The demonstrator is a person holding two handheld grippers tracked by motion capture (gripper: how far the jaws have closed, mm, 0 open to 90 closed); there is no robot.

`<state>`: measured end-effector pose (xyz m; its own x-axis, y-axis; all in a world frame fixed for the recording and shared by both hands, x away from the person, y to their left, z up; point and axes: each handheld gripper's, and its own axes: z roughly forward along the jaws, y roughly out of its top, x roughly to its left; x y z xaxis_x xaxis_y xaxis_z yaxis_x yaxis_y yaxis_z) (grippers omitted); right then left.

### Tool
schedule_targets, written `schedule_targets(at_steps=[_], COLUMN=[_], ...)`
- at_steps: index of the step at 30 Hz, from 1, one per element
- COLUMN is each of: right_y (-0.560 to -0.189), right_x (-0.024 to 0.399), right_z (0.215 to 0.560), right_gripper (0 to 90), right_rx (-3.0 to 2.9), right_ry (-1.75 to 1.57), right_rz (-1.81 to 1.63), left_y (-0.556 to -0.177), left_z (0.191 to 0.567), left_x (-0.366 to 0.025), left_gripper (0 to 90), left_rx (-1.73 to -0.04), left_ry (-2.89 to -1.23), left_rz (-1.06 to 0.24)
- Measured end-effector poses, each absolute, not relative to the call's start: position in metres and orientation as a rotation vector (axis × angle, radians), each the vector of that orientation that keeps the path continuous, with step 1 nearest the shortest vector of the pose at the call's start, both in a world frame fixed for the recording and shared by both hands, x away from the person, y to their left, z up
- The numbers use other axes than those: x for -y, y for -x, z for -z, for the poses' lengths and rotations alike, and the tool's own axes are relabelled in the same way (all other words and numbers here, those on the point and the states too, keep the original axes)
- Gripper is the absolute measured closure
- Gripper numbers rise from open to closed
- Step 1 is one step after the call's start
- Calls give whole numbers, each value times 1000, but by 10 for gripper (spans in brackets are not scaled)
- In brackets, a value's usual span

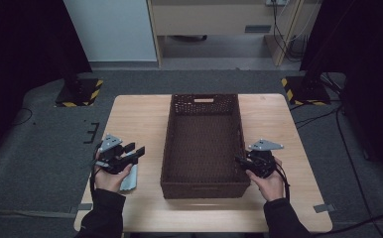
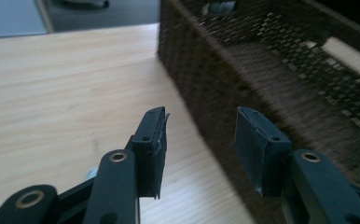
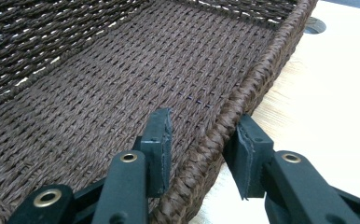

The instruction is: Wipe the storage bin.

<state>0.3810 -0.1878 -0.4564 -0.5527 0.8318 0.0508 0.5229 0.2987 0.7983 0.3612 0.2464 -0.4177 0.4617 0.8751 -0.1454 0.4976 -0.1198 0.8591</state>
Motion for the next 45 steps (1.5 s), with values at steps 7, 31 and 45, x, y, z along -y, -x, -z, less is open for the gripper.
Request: schedule_targets(at_steps=[7,31,45], right_y=[-378,-372,-379], right_x=[193,194,196], right_z=[444,440,446], right_gripper=[576,543,656], right_rx=[-2135,-2140,-2130], right_ry=[-1255,-1235,-1241], right_rz=[-1140,-1144,-1140], left_y=[-367,-364,-364], left_z=[425,437,437], left_x=[-214,-188,-181], left_gripper=[522,622,563], left_rx=[-1110,-1042,-1015], left_ry=[-1832,-1929,-1953], left_rz=[-449,-400,-436])
